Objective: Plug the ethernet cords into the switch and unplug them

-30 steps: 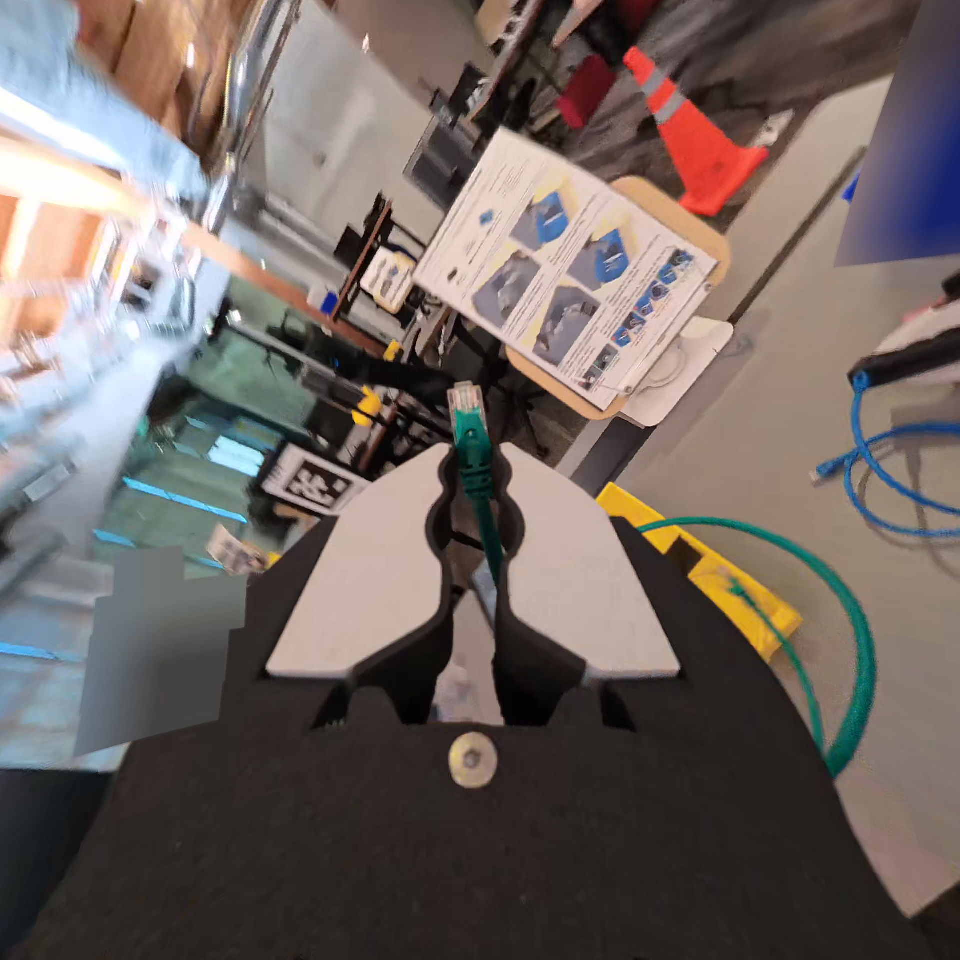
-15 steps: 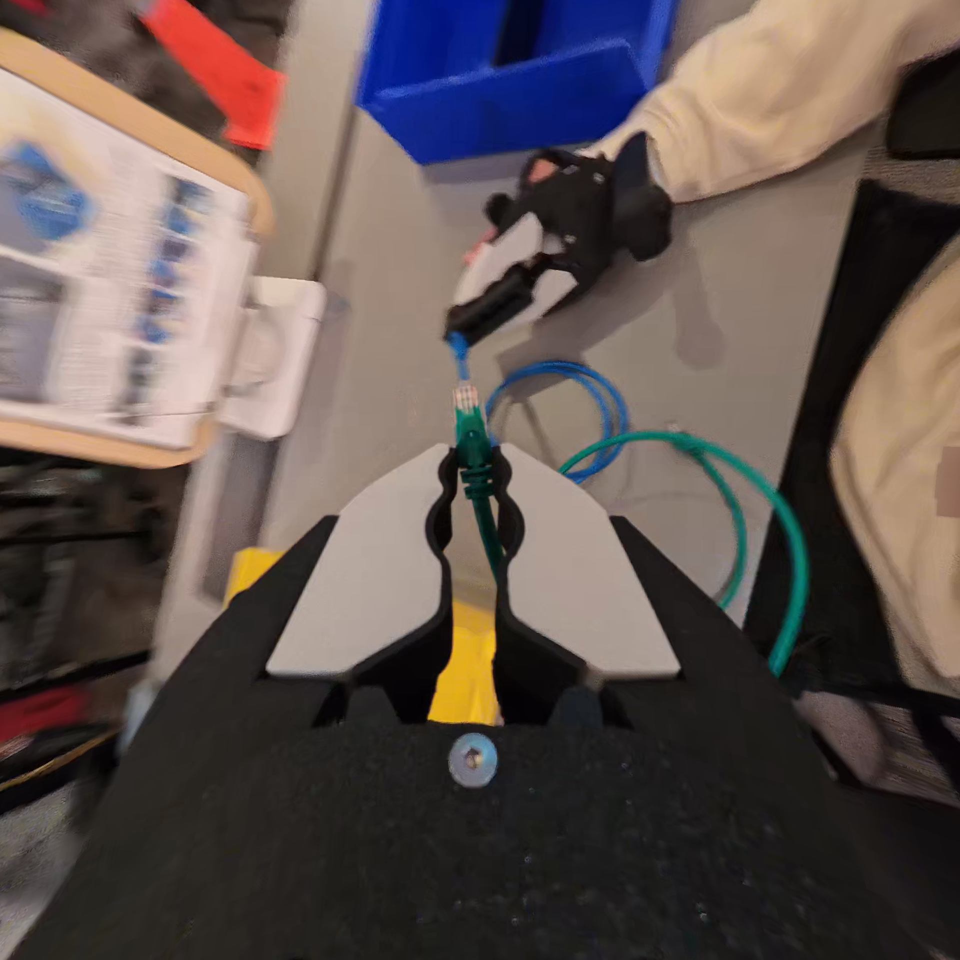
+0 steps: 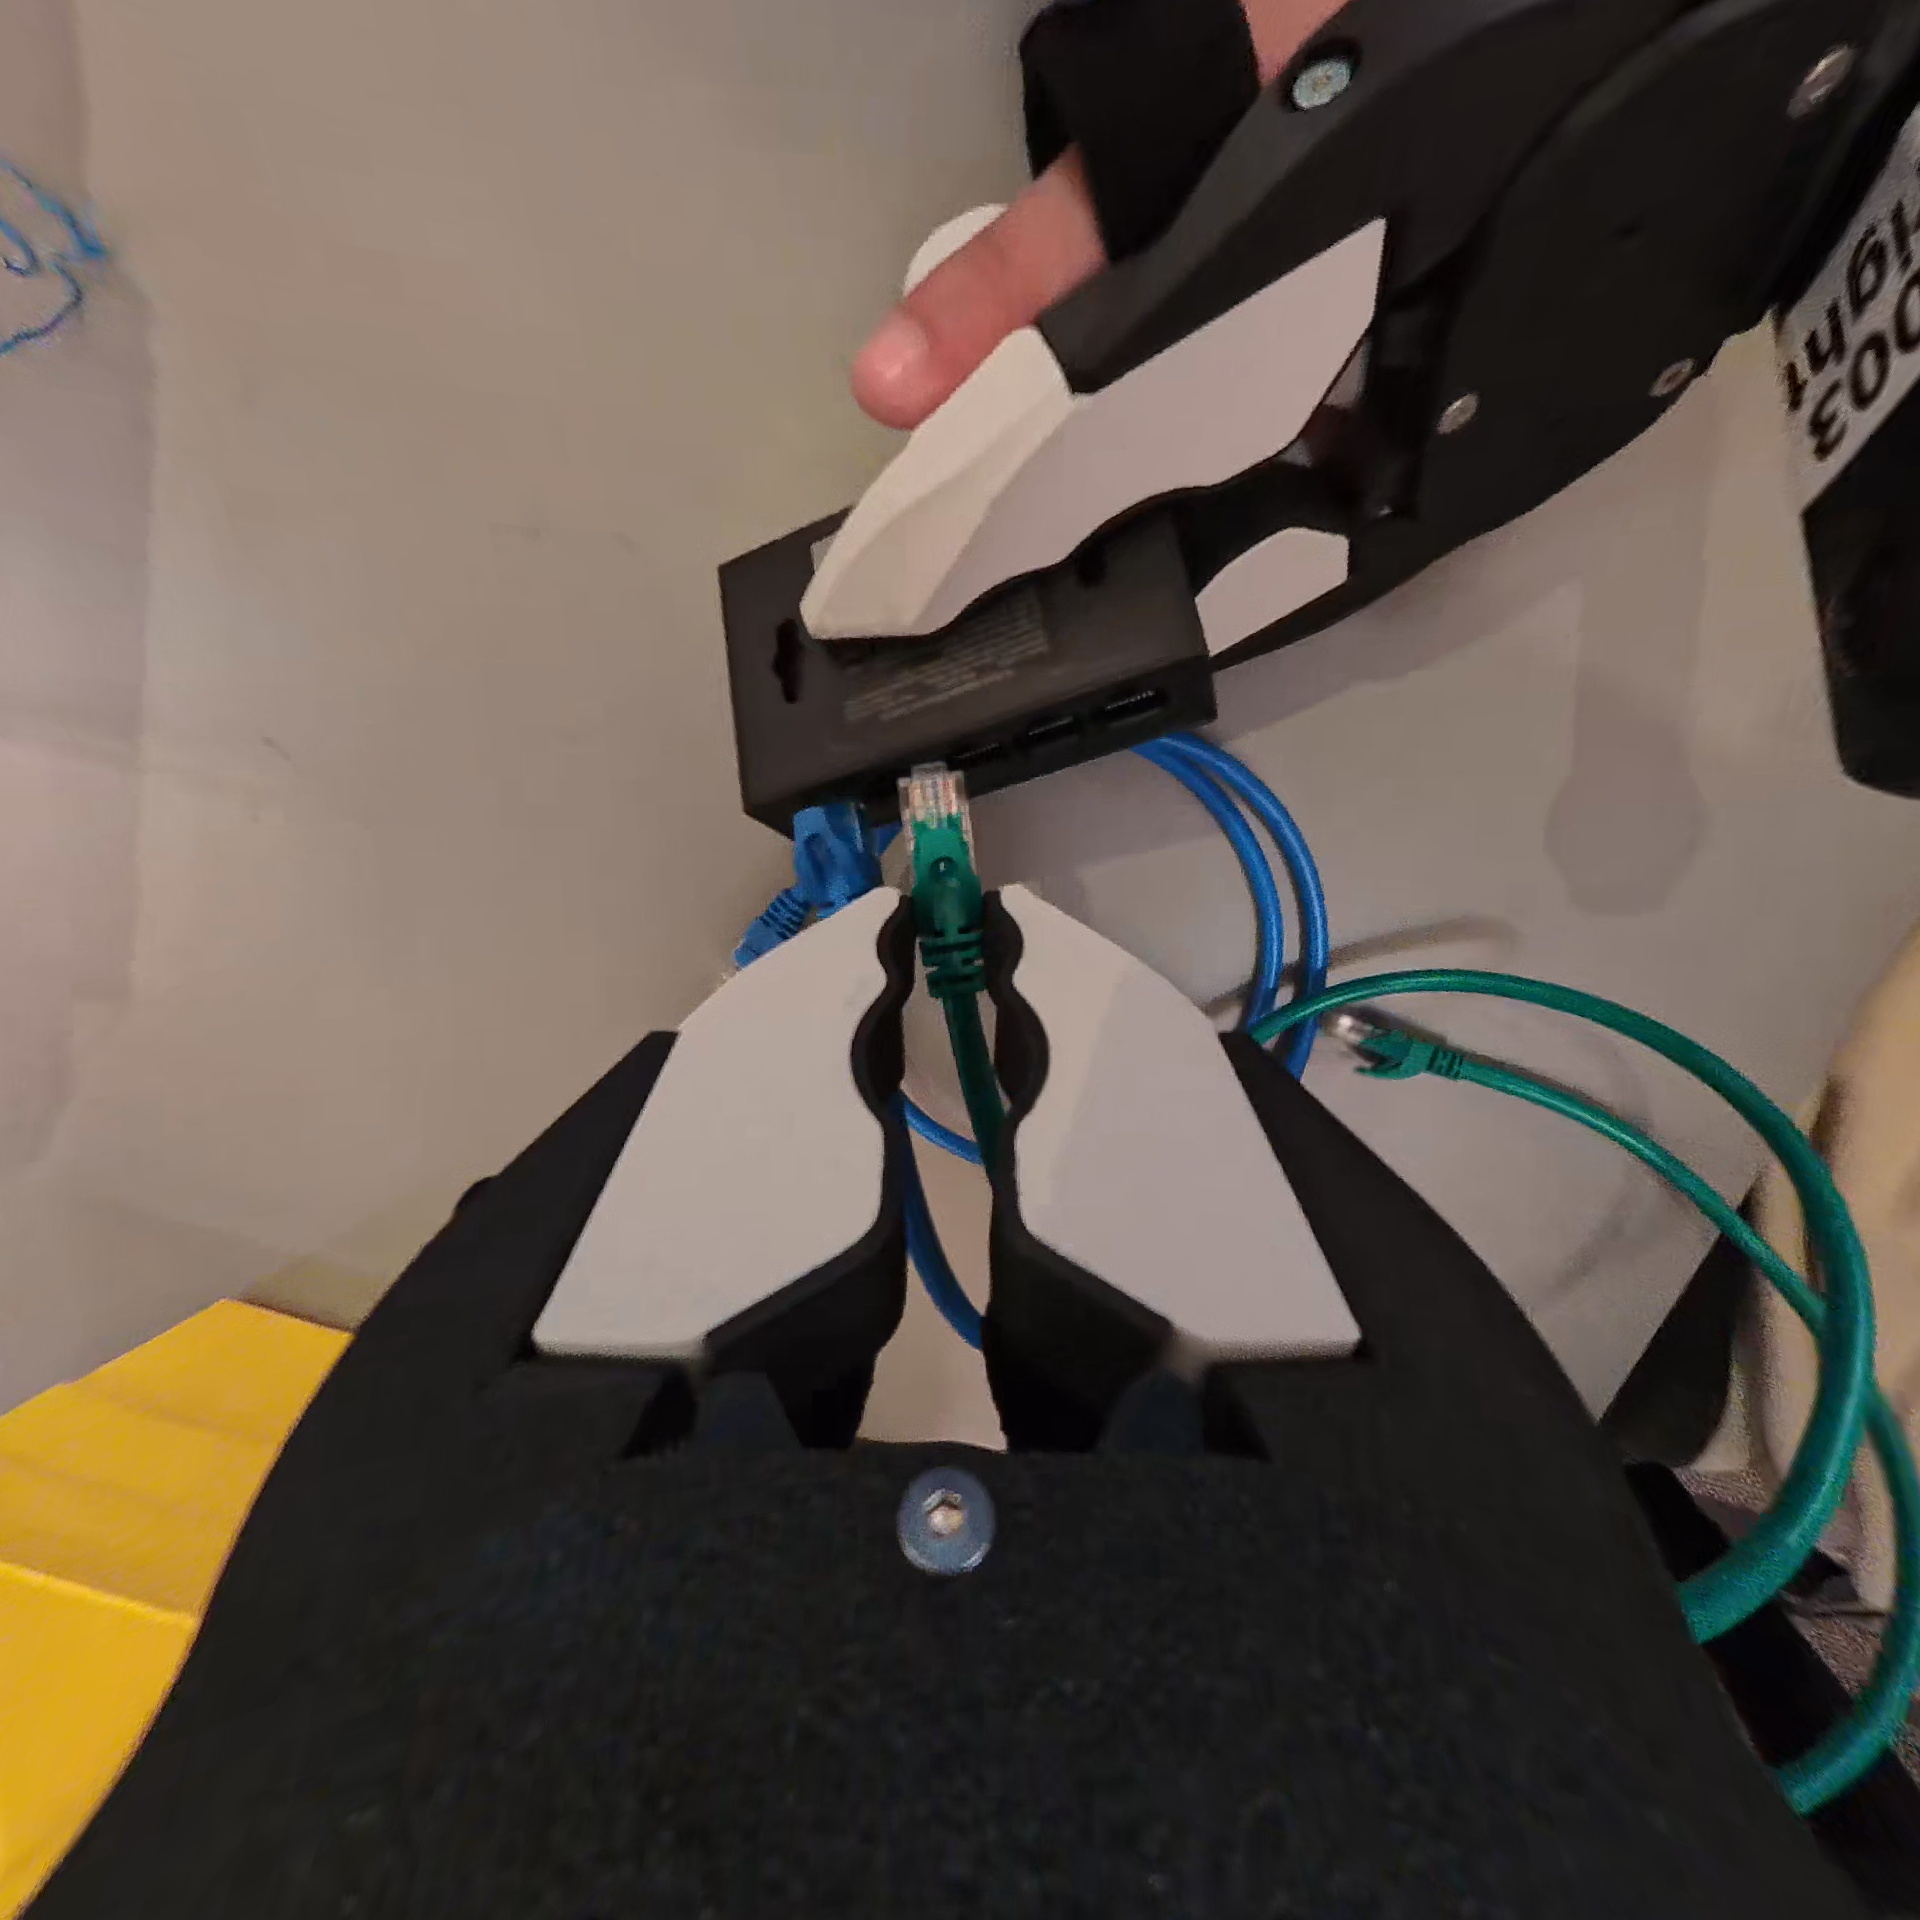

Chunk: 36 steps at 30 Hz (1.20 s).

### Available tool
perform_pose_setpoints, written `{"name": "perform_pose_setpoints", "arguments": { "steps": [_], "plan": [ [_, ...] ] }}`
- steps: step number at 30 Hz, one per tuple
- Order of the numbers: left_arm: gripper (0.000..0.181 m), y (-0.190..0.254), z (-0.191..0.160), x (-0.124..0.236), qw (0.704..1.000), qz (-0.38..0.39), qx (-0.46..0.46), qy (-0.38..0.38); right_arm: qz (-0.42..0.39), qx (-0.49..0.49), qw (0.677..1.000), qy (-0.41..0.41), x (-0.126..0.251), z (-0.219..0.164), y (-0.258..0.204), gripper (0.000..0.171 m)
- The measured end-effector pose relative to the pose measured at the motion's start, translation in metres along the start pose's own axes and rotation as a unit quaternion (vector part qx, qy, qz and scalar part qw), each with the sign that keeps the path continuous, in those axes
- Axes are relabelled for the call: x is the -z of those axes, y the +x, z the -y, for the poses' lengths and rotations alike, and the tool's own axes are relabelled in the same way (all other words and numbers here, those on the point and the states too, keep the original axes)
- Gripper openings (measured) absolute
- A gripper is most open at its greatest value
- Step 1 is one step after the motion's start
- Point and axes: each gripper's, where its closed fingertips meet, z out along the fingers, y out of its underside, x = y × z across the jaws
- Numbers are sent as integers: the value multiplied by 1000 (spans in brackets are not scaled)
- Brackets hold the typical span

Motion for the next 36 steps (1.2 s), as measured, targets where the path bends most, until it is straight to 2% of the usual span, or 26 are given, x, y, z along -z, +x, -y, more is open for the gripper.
{"name": "perform_pose_setpoints", "arguments": {
  "steps": [12, 23, 26, 29, 32, 36],
  "plan": [
    [12, -2, -1, -2, 993, -41, 104, -26, 7, 2, 1000, -5, -1, -1, -3, 30],
    [12, -3, -9, -9, 989, 100, 25, -104, 9, 16, 1000, -6, -1, 0, -6, 30],
    [12, -5, -3, -7, 991, 111, 30, -74, 2, 3, 1000, -6, 1, -1, -1, 30],
    [12, -3, 2, -3, 995, 72, 68, -27, 7, -19, 1000, 7, 2, 0, 2, 30],
    [11, 1, -1, -5, 995, 34, 95, -15, 8, -1, 1000, 10, 3, 3, -2, 30],
    [11, -3, 3, -6, 995, 68, 70, 6, 9, -3, 1000, 3, 2, 0, -1, 30]
  ]
}}
